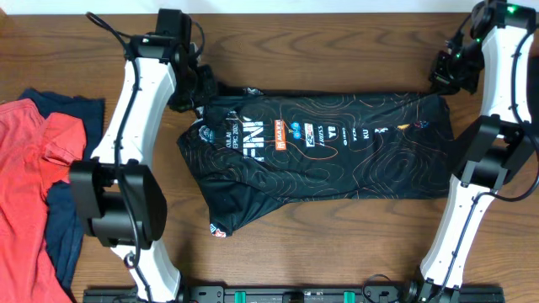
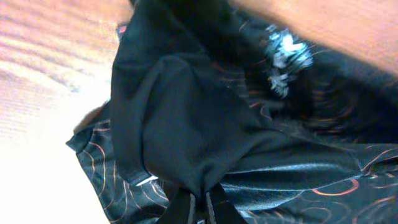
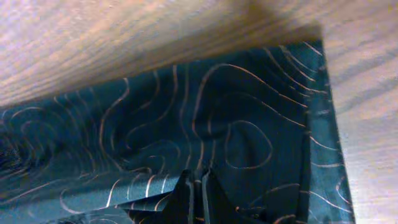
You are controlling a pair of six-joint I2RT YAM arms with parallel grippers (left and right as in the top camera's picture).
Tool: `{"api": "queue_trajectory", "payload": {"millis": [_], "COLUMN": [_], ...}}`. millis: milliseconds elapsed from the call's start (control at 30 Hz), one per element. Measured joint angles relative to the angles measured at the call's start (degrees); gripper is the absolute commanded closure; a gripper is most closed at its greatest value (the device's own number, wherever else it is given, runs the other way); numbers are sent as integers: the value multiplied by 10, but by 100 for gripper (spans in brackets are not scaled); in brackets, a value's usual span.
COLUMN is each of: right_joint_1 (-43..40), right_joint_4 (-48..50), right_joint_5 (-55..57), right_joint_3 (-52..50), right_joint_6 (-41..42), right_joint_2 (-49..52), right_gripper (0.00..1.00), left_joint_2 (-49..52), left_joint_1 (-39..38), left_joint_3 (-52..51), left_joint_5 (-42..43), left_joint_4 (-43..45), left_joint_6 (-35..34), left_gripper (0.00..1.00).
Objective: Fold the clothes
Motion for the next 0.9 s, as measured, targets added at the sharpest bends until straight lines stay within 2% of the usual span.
{"api": "queue_trajectory", "payload": {"millis": [333, 600, 900], "right_joint_1": [4, 4, 7], "right_joint_4": [9, -54, -57], "right_joint_5": [1, 5, 5], "right_joint_3": [0, 0, 0], "right_joint_6": [-2, -2, -2], "right_joint_2": [0, 0, 0], "right_gripper": [99, 98, 98], "left_joint_2": [78, 78, 78], "left_joint_1": [-14, -23, -23], "left_joint_3": [-39, -39, -39], "left_joint_5": [5, 12, 12], "left_joint_4": [4, 14, 14], "left_joint_6": [0, 0, 0], "left_gripper": [94, 94, 94]}}
